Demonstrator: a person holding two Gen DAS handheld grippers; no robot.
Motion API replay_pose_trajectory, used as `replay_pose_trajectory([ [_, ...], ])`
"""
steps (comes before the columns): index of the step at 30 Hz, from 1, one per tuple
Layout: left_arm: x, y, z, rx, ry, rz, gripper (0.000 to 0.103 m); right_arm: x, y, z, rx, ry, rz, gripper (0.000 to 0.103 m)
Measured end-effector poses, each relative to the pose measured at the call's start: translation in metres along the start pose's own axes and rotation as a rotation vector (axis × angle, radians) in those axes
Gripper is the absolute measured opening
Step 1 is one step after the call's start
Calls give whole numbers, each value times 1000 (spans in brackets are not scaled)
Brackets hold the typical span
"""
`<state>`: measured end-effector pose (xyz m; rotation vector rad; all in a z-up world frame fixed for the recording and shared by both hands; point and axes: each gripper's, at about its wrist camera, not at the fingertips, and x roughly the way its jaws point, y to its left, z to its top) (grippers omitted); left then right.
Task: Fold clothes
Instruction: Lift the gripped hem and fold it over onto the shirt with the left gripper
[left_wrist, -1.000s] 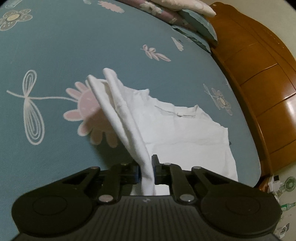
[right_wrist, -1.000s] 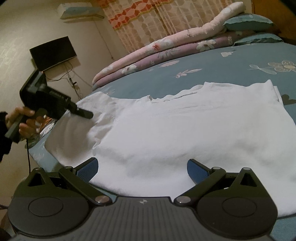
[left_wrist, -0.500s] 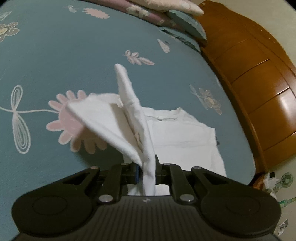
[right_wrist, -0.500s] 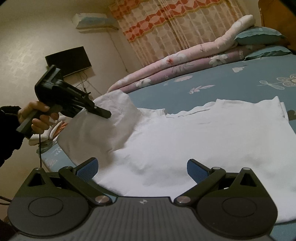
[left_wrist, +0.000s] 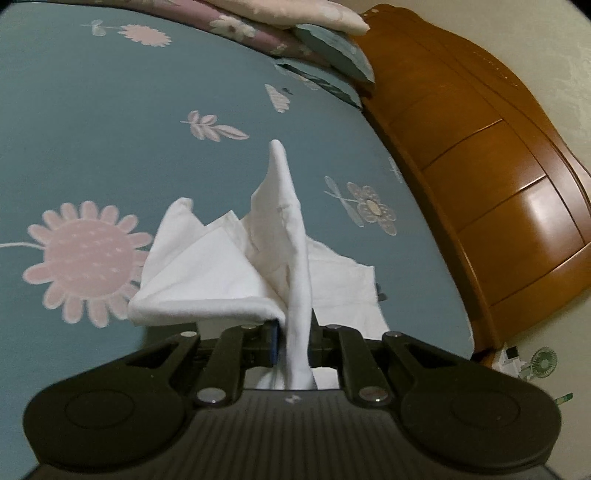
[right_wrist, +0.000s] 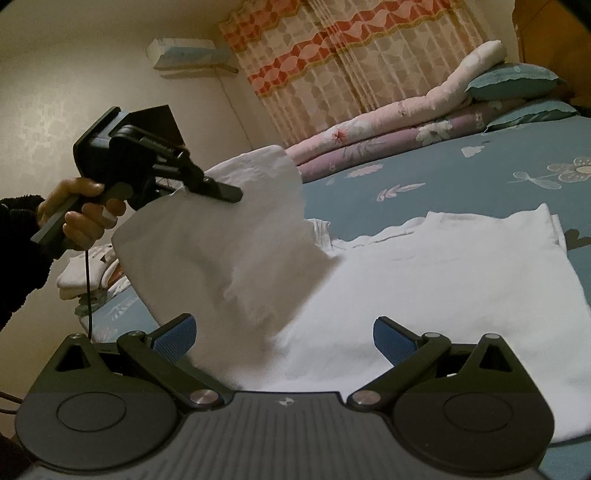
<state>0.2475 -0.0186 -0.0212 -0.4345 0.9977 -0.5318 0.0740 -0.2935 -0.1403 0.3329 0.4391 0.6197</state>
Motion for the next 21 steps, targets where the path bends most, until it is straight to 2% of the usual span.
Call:
replay_pose_trajectory([
  [14, 34, -51, 9, 32, 22, -62, 10, -31, -13, 1, 77, -86, -12, 103],
  [21, 57, -76, 13, 50, 46, -85, 10, -44, -6, 7, 38, -20, -81, 103],
])
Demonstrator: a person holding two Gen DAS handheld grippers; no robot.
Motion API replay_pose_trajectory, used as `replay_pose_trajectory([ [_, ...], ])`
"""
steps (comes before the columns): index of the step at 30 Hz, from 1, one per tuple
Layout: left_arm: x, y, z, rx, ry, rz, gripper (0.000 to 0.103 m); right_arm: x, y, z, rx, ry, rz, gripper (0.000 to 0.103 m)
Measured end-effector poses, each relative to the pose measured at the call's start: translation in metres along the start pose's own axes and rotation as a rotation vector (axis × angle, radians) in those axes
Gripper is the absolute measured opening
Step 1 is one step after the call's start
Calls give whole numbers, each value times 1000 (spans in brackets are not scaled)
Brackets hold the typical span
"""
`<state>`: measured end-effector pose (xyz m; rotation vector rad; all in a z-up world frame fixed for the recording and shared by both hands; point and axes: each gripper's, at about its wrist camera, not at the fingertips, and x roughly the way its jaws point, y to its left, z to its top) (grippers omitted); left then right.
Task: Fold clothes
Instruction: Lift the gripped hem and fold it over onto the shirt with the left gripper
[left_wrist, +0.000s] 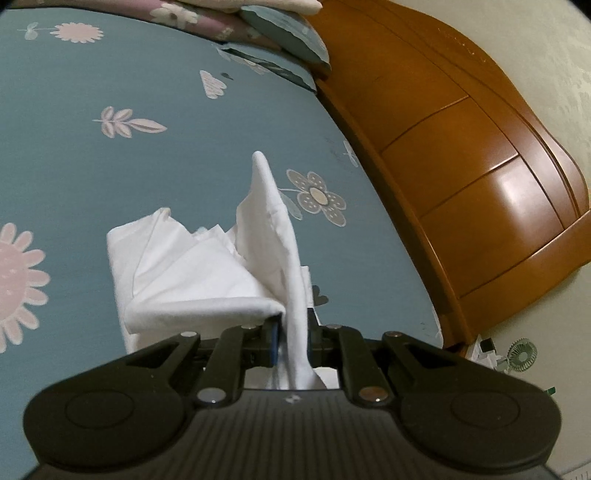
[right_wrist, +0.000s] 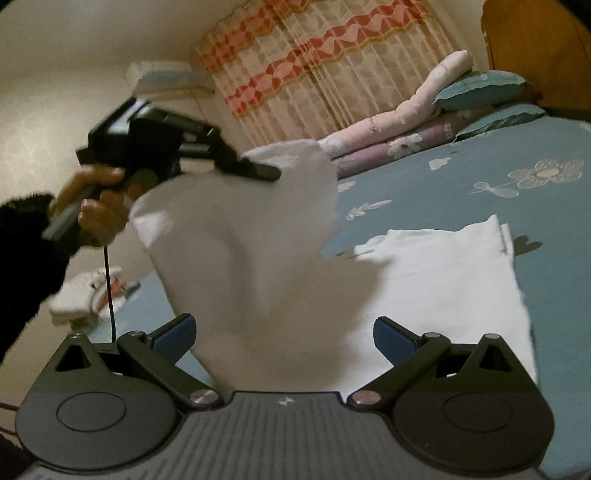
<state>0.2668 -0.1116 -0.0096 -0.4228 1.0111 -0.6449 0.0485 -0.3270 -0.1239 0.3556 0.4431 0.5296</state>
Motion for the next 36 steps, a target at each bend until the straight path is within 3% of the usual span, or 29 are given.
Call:
replay_pose_trajectory([
  [2, 8, -4, 2, 1, 8, -1, 10, -2, 3, 3, -16, 38, -31, 103],
  [8, 32, -16, 5, 4, 35, 5, 10, -15, 9, 9, -40, 79, -12, 103],
  [17, 72, -33, 1, 28, 95, 28, 11, -46, 7, 10, -66, 55, -42, 103],
  [36, 133, -55, -15, 121, 203, 95, 12, -88, -14, 10, 5, -11, -135, 103],
])
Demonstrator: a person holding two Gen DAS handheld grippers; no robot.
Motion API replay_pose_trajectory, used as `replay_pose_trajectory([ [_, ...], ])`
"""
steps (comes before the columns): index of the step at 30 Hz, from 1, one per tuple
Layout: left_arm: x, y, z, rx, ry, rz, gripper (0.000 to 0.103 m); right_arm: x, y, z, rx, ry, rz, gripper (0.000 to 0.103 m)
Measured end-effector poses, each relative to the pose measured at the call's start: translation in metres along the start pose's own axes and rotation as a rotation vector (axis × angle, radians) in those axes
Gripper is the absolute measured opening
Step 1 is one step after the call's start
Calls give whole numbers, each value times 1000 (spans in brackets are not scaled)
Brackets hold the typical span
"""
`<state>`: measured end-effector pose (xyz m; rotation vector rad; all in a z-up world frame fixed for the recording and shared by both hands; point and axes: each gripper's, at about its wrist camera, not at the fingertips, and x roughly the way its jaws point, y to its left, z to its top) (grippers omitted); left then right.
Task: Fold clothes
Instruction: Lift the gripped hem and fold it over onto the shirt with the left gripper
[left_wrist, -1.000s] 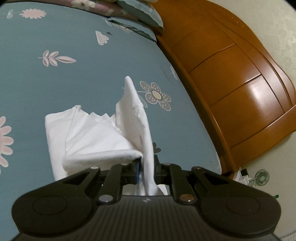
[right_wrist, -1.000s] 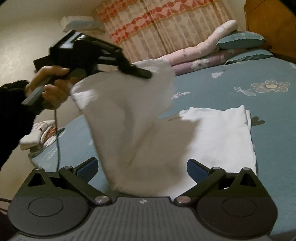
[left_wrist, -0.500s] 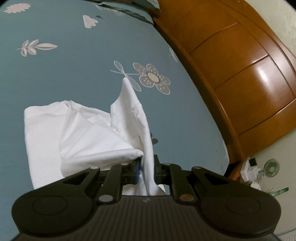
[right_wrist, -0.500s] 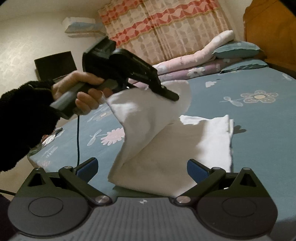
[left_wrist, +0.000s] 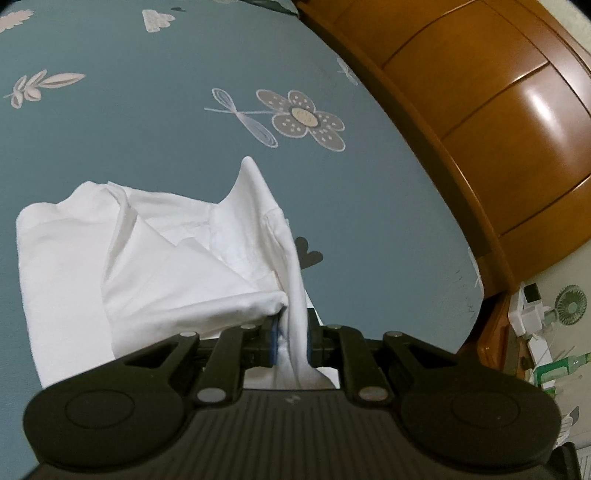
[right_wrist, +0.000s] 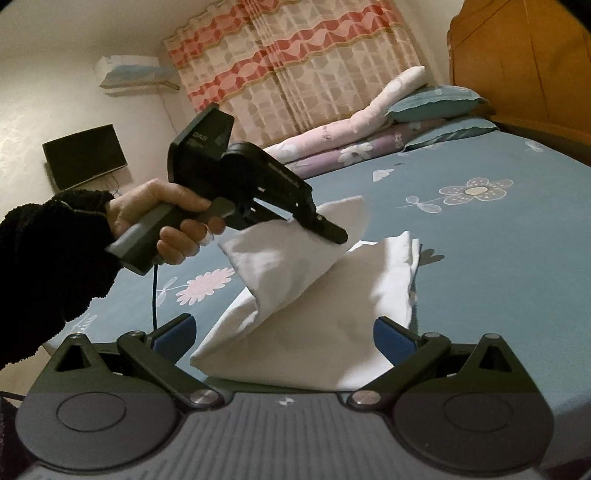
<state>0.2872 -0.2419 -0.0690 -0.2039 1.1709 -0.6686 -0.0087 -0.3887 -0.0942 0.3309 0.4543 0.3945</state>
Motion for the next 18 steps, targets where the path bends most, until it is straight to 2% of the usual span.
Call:
replay_pose_trajectory([
  [18, 45, -13, -6, 44, 58, 64, 14, -11, -14, 0, 33, -17, -45, 103],
])
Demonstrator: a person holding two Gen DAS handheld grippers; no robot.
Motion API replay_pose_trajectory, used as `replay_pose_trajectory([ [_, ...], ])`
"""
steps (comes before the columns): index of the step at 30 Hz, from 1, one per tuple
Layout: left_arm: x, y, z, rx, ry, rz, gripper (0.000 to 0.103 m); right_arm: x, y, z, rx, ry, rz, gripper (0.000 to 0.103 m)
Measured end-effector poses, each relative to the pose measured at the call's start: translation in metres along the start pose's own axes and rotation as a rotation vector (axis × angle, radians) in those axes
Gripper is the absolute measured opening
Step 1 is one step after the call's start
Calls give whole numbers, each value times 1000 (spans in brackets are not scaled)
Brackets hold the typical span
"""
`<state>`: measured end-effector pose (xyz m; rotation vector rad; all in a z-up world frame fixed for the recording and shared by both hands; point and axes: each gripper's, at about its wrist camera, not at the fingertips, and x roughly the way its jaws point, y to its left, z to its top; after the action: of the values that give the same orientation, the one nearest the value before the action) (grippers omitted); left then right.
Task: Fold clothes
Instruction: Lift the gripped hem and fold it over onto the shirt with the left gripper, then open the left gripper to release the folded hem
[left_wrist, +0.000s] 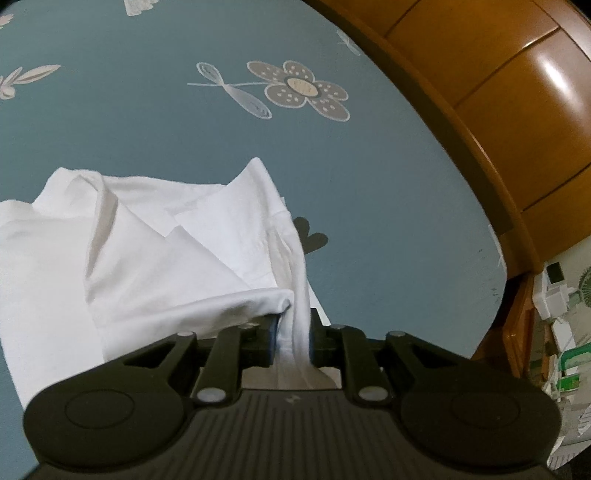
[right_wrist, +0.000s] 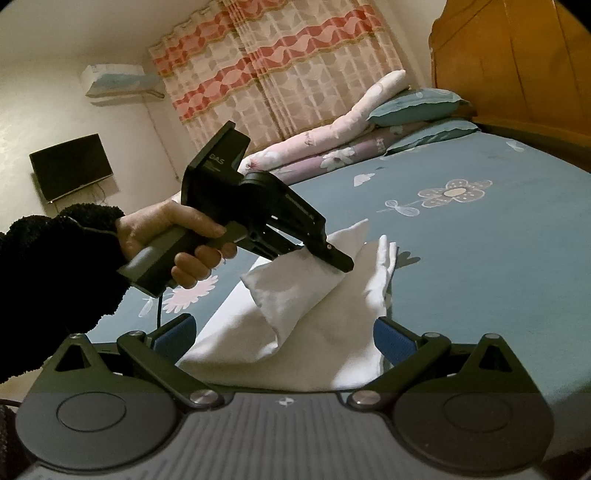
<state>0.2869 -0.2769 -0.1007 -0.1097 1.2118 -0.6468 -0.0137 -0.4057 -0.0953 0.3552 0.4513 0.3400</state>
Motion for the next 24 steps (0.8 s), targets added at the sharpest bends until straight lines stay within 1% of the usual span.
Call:
replay_pose_trajectory([
  [6, 8, -4, -2, 20, 14, 21, 16, -2, -6, -2, 15, 3, -16, 103],
  [11, 13, -14, -2, 53, 21, 43, 26, -1, -7, -2, 17, 8, -22, 103],
  [13, 13, -17, -2, 63, 23, 46, 33, -2, -6, -2, 18, 9, -22, 103],
  [15, 13, -23, -1, 79, 19, 45, 37, -4, -3, -2, 16, 11, -24, 103],
  [16, 12, -25, 0, 90, 15, 42, 41, -4, -2, -3, 16, 13, -26, 103],
  [18, 7, -30, 0, 113, 7, 29, 43, -5, 1, -4, 13, 16, -30, 103],
  [21, -4, -36, -1, 146, -15, -7, 45, -6, 4, -4, 9, 21, -35, 103],
  [24, -24, -39, -5, 193, -57, -29, 53, -7, 7, -4, 5, 23, -41, 103],
])
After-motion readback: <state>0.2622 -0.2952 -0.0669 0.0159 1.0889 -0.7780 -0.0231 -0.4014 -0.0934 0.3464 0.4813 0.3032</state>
